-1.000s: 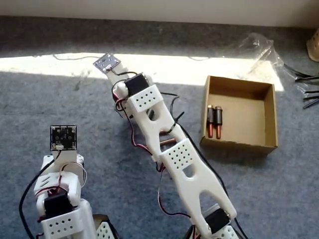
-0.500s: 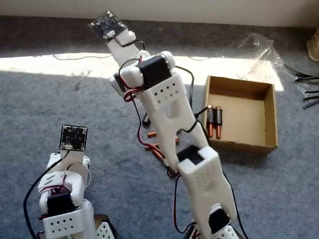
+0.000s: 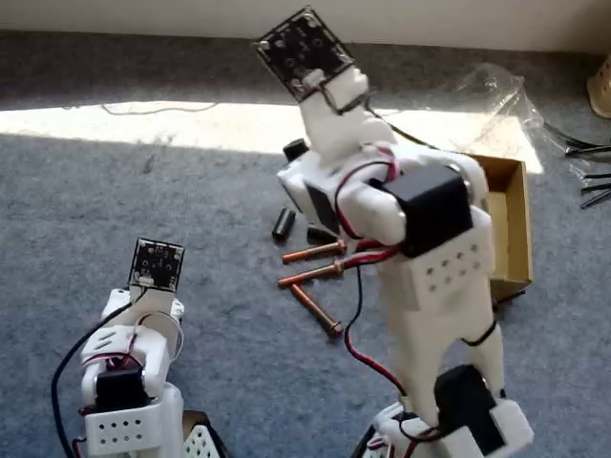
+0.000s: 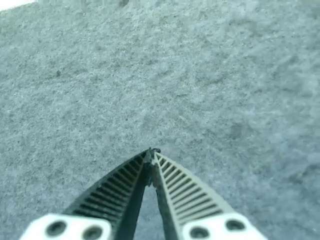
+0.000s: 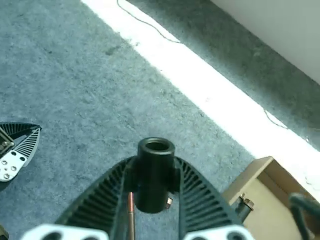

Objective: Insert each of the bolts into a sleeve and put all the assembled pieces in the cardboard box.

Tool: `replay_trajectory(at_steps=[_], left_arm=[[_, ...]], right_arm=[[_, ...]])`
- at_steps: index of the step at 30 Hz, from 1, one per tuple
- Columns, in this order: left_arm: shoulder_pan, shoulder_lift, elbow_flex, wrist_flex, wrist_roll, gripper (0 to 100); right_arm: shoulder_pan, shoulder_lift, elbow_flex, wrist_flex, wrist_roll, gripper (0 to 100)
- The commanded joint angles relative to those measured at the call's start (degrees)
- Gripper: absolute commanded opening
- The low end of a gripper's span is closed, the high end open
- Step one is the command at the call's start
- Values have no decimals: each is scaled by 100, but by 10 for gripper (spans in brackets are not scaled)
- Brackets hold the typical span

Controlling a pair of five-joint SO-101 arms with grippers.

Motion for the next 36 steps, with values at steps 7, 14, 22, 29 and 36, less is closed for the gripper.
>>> replay_trajectory(at_steps=[7,14,22,29,36], left_arm=[[980,-48,136,149,809,14],[1367,-4,136,211,1407,17],[1903,-48,127,659,1407,18],[2070,-4,-409,1002,1407,18],[2677,-4,-769,1108,1301,21]], right_arm=[[963,-2325,2035,75,26,4],[1393,-3908,3582,-338,35,4],[1903,-5666,6264,-1297,53,4],[2264,-6941,8409,-2281,26,4],[2466,-7688,10070,-3037,18,4]])
